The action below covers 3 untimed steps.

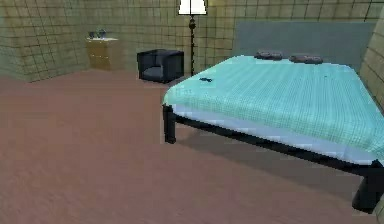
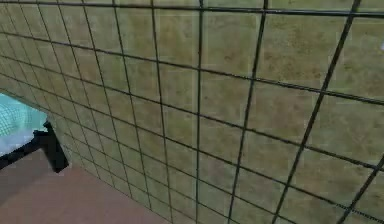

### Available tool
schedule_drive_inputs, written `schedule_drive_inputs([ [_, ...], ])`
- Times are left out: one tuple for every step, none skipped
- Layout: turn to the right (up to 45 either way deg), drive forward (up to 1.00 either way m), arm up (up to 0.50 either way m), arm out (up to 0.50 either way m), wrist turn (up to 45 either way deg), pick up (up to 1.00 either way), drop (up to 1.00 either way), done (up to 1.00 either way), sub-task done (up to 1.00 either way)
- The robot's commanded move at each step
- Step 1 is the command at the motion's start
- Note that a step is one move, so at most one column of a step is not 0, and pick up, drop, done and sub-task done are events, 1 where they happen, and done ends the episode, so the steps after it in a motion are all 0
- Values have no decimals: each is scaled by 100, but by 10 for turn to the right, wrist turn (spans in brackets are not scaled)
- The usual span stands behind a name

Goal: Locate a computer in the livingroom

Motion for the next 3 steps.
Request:
schedule_drive_inputs([
  [-450, 0, 0, 0, 0, 0, 0, 0, 0],
  [0, 100, 0, 0, 0, 0, 0, 0, 0],
  [0, 100, 0, 0, 0, 0, 0, 0, 0],
])
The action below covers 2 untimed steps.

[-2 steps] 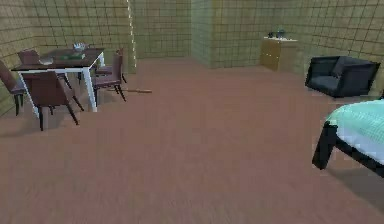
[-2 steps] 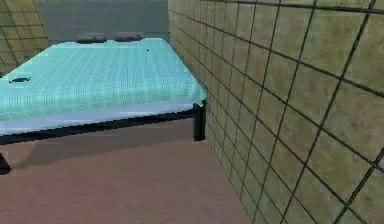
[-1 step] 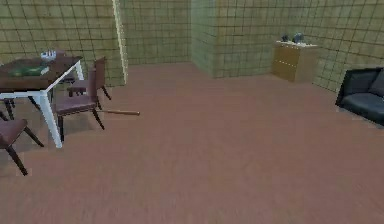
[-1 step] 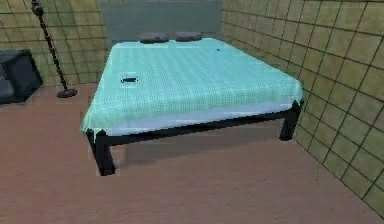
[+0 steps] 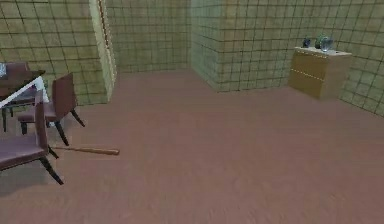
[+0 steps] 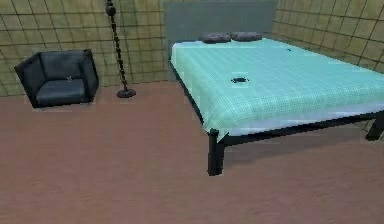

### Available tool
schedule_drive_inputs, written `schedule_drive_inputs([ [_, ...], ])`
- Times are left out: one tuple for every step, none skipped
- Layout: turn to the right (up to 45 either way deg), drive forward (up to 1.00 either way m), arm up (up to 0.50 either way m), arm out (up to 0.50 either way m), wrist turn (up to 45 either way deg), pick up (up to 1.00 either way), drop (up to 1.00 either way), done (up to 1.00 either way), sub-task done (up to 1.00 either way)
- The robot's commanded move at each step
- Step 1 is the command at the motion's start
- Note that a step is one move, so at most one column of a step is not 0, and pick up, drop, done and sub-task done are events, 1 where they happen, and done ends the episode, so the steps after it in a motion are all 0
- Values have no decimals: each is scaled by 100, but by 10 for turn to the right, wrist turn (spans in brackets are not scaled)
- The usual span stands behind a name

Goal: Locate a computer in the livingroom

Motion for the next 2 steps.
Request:
schedule_drive_inputs([
  [-30, 0, 0, 0, 0, 0, 0, 0, 0],
  [0, 100, 0, 0, 0, 0, 0, 0, 0],
])
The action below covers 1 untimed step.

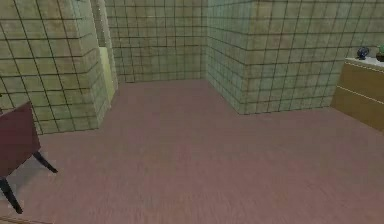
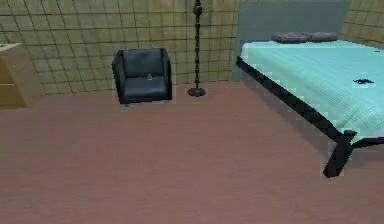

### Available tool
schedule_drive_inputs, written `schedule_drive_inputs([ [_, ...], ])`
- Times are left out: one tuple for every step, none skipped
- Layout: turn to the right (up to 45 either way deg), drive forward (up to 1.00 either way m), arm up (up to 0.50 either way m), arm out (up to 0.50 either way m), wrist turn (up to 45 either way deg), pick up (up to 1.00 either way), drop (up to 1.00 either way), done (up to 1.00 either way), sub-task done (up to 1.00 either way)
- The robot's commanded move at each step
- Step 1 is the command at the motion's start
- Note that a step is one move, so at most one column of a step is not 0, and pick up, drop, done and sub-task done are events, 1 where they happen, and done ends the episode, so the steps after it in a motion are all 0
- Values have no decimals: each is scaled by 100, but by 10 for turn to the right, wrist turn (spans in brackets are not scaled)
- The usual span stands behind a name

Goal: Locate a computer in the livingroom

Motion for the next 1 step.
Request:
schedule_drive_inputs([
  [0, 80, 0, 0, 0, 0, 0, 0, 0],
])
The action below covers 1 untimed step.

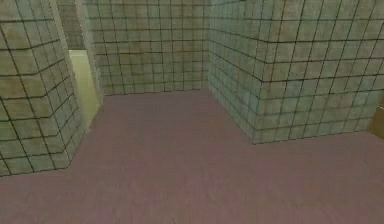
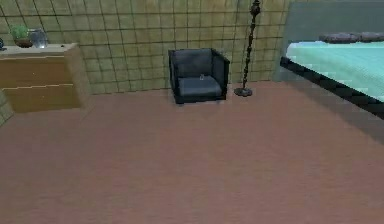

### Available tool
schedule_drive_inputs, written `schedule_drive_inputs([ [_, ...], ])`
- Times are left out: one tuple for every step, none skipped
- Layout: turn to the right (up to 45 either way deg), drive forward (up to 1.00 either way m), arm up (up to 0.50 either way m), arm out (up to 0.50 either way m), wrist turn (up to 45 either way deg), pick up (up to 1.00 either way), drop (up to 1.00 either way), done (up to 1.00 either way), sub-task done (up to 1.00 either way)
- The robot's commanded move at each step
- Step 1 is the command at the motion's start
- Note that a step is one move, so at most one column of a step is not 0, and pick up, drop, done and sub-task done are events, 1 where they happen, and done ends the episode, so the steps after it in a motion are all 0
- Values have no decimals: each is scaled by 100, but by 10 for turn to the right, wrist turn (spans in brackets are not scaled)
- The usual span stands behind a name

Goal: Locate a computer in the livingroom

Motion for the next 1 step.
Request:
schedule_drive_inputs([
  [-120, 0, 0, 0, 0, 0, 0, 0, 0],
])
